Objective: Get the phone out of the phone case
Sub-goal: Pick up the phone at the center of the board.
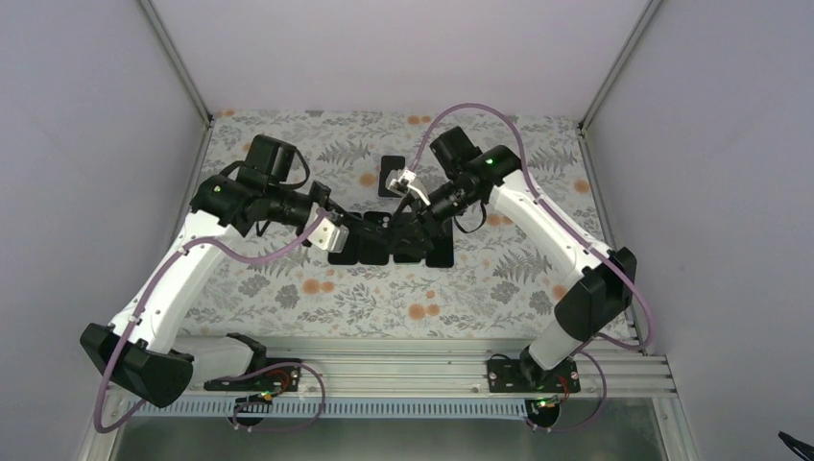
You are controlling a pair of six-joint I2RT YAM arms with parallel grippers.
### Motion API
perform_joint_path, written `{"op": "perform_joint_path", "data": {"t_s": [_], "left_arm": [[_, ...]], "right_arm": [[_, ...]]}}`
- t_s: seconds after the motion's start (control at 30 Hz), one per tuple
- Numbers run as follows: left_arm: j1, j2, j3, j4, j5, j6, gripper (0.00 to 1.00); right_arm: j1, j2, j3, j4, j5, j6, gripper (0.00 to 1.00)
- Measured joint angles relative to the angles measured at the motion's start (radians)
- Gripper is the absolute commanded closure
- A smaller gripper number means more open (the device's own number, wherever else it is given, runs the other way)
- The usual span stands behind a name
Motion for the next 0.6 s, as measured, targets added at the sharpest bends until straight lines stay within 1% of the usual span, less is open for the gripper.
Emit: {"op": "perform_joint_path", "data": {"t_s": [0.03,0.2,0.33,0.43,0.5,0.6], "left_arm": [[-0.002,0.0,0.001,-0.004,-0.002,-0.014,0.98],[-0.005,0.008,0.003,-0.045,-0.029,-0.082,0.98],[-0.006,0.043,0.037,-0.076,-0.037,-0.166,0.98],[-0.006,0.093,0.093,-0.096,-0.043,-0.248,0.98],[-0.005,0.126,0.127,-0.105,-0.048,-0.298,0.98],[-0.006,0.172,0.175,-0.125,-0.048,-0.364,0.98]], "right_arm": [[0.0,-0.007,-0.002,0.012,0.014,0.002,0.0],[-0.001,-0.098,-0.011,0.141,0.17,0.021,0.01],[-0.002,-0.262,-0.087,0.279,0.28,0.023,0.01],[-0.002,-0.348,-0.11,0.332,0.336,0.013,0.01],[-0.002,-0.35,-0.092,0.339,0.356,-0.005,0.01],[-0.001,-0.294,-0.069,0.32,0.367,-0.034,0.01]]}}
